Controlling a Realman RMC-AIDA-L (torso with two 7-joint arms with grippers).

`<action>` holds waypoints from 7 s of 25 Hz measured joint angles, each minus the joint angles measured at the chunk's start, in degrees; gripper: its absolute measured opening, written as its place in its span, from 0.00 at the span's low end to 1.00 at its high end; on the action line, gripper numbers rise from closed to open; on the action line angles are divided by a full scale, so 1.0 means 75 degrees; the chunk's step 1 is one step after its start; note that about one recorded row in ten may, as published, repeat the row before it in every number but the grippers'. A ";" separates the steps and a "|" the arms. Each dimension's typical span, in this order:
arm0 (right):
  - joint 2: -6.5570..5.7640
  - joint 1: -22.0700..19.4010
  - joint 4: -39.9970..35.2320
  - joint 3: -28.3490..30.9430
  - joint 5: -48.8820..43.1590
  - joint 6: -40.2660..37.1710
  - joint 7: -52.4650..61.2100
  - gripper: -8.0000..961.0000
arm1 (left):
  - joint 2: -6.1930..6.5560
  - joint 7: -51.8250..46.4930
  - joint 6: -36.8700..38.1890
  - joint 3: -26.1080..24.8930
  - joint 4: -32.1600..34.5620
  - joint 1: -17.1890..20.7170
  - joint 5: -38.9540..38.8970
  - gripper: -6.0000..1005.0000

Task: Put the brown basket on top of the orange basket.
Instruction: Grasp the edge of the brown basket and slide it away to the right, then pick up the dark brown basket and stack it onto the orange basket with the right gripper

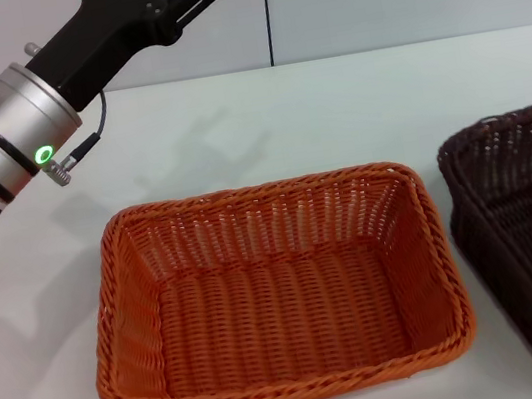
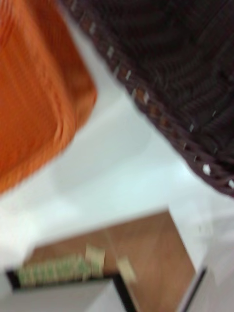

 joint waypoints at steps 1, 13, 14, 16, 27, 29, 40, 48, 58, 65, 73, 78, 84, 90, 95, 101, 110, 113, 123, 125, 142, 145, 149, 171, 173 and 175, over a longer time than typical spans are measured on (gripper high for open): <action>0.0064 -0.0016 -0.0011 -0.0066 0.0000 -0.0325 -0.0108 0.65 | 0.0000 0.0000 -0.0018 -0.0010 -0.0037 -0.0044 -0.0002 0.85; 0.0394 -0.0254 0.0037 -0.1203 0.0009 -0.0874 -0.0120 0.65 | 0.0043 0.0175 -0.0577 -0.0112 -0.0180 -0.0421 -0.0093 0.85; 0.0406 -0.0269 0.0068 -0.1257 0.0067 -0.0876 -0.0118 0.65 | 0.0046 0.0176 -0.0606 -0.0112 -0.0189 -0.0448 -0.0093 0.85; 0.0390 -0.0257 0.0090 -0.1144 0.0304 -0.0882 -0.0119 0.65 | 0.0051 0.0180 -0.0654 -0.0112 -0.0222 -0.0496 -0.0094 0.85; -0.0243 0.0709 -0.0595 0.0516 0.0753 -0.0741 0.0114 0.65 | 0.0061 0.0363 -0.0726 -0.0115 -0.0423 -0.0616 -0.0094 0.85; -0.0381 0.0983 -0.0705 0.0621 0.0670 -0.0617 0.0144 0.65 | 0.0061 0.0363 -0.0726 -0.0115 -0.0423 -0.0616 -0.0094 0.85; -0.0429 0.1751 -0.0337 0.0173 0.0711 0.1516 -0.0009 0.65 | 0.0013 0.0321 -0.0662 -0.0108 -0.0650 -0.0513 -0.0100 0.85; -0.0211 0.1575 0.0244 -0.1051 0.0662 0.2605 -0.0242 0.65 | 0.0016 0.0303 -0.0689 -0.0124 -0.0924 -0.0519 -0.0287 0.85; -0.0203 0.1571 0.1289 -0.1582 0.0213 0.3597 -0.0438 0.61 | 0.0033 0.0298 -0.0785 -0.0123 -0.0955 -0.0580 -0.0316 0.85; -0.0253 0.1449 0.1229 -0.1469 0.0248 0.3564 -0.0547 0.59 | 0.0036 0.0352 -0.0930 -0.0124 -0.0955 -0.0587 -0.0316 0.85; -0.0386 0.1400 0.1195 -0.1452 0.0217 0.3285 -0.0431 0.36 | 0.0025 0.0376 -0.1004 -0.0123 -0.1026 -0.0623 -0.0307 0.85; -0.0573 0.1380 0.1146 -0.0899 0.0141 0.2484 -0.0434 0.31 | 0.0022 0.0384 -0.1006 -0.0123 -0.1133 -0.0672 -0.0303 0.85; -0.0818 0.1189 0.1130 0.0063 -0.0073 0.1768 -0.0481 0.24 | 0.0023 0.0436 -0.1005 -0.0126 -0.1180 -0.0660 -0.0308 0.84; -0.0931 0.1033 0.1347 0.0702 -0.0518 0.1626 -0.0559 0.20 | 0.0015 0.0735 -0.1005 -0.0135 -0.1421 -0.0824 -0.0469 0.84; -0.0936 0.0810 0.1291 0.1276 -0.0521 0.1525 -0.0679 0.17 | 0.0026 0.0810 -0.1021 -0.0180 -0.1515 -0.0956 -0.0510 0.84; -0.1081 0.0712 0.1311 0.2535 -0.0186 0.0526 -0.1400 0.17 | 0.0021 0.0920 -0.1029 -0.0232 -0.1526 -0.0995 -0.0516 0.84; -0.1292 0.0265 0.1368 0.3294 0.1135 -0.0746 -0.1835 0.16 | 0.0039 0.1064 -0.1029 -0.0506 -0.1652 -0.0955 -0.0531 0.84; -0.1418 0.0002 0.1904 0.3236 0.1927 -0.0901 -0.1920 0.16 | 0.0039 0.1142 -0.1029 -0.0523 -0.1707 -0.0964 -0.0531 0.84; -0.1954 -0.0305 0.4730 0.3152 0.3186 -0.0880 -0.3142 0.16 | 0.0049 0.1360 -0.1193 -0.0635 -0.1845 -0.1042 -0.0530 0.84; -0.2018 -0.0303 0.5199 0.3170 0.3324 -0.0885 -0.3356 0.16 | 0.0049 0.1427 -0.1252 -0.0634 -0.1846 -0.1066 -0.0529 0.84; -0.1044 -0.1099 0.6875 0.3334 0.6481 -0.0797 -0.3972 0.16 | 0.0025 0.1638 -0.1544 -0.0600 -0.2083 -0.1399 -0.0527 0.84; -0.0624 -0.1218 0.6852 0.3395 0.6727 -0.0755 -0.4001 0.16 | 0.0031 0.1721 -0.1579 -0.0612 -0.2205 -0.1510 -0.0527 0.84; -0.0140 -0.1404 0.6987 0.3635 0.6781 -0.0676 -0.4332 0.16 | 0.0033 0.1739 -0.1600 -0.0601 -0.2221 -0.1527 -0.0527 0.84; 0.0528 -0.1919 1.1016 0.4103 0.6791 0.0394 -0.7687 0.16 | 0.0070 0.2001 -0.1682 -0.0529 -0.2155 -0.1624 -0.0411 0.84; 0.0530 -0.1900 1.1295 0.4081 0.6777 0.0575 -0.7865 0.16 | 0.0070 0.2001 -0.1682 -0.0529 -0.2155 -0.1624 -0.0411 0.84; 0.0534 -0.1899 1.1494 0.4068 0.6771 0.0740 -0.7953 0.16 | 0.0070 0.2129 -0.1729 -0.0562 -0.2152 -0.1661 -0.0409 0.84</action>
